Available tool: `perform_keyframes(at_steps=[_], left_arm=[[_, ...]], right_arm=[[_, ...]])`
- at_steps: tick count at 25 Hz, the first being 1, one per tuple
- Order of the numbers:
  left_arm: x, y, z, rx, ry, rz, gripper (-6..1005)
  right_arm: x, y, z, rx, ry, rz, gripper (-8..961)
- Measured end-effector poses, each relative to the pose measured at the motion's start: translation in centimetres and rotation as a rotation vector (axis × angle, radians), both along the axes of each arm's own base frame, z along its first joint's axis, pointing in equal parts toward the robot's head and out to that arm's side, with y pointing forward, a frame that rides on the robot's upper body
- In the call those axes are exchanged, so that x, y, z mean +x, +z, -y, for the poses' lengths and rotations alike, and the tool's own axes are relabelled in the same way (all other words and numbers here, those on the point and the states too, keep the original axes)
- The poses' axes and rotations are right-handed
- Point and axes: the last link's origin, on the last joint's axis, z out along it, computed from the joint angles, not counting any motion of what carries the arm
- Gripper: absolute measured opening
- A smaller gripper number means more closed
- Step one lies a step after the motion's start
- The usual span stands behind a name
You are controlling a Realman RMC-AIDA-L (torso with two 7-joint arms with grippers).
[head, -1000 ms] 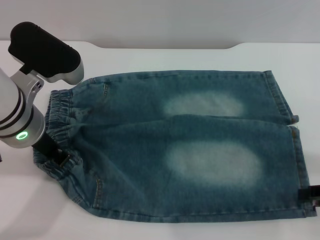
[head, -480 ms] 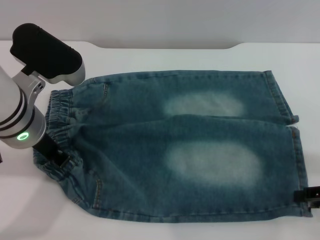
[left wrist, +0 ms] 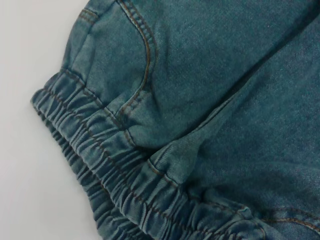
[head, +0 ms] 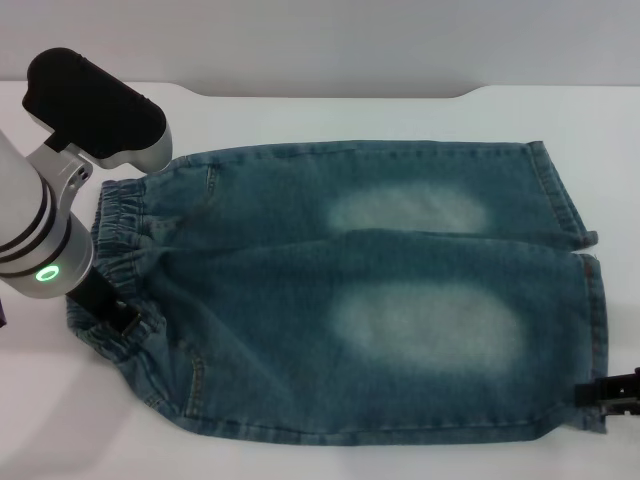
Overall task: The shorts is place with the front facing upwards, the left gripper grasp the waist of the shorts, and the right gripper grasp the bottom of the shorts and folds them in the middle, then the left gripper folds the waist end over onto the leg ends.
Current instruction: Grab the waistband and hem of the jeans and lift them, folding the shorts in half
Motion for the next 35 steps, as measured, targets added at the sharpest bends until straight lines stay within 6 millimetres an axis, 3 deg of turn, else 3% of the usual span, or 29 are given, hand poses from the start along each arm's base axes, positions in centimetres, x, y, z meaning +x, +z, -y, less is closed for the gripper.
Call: perform_keyframes(at_steps=[11,16,22,27,35], left_arm=[[0.0,0.1,-0.1,0.007,-0.002,0.004,46],[-0.1,0.0,-0.1,0.01,-0.002,0.006,46],[-0.1,0.1,-0.2,0.01,-0.002,0.006,46],[-0.1,0.1,-0.2,0.009,-0.003,0.005,46],[0.4,0.2,-0.3,0.004,-0.006,-0.001,46]], right_arm=[[-1.0,-1.0,-0.2,-0.045,0.119,-0.013,209],[-1.2,-1.1,-0.3,-0.043,0.126,-0.02,19],[-1.0,0.5,-0.6,0.016,0.088,-0.02,0],[-1.1,0.6,-0.2,-0.025,0.064,-0.007,60],[-0.9,2.0,0.5,-0.019,0.03,0.07,261]])
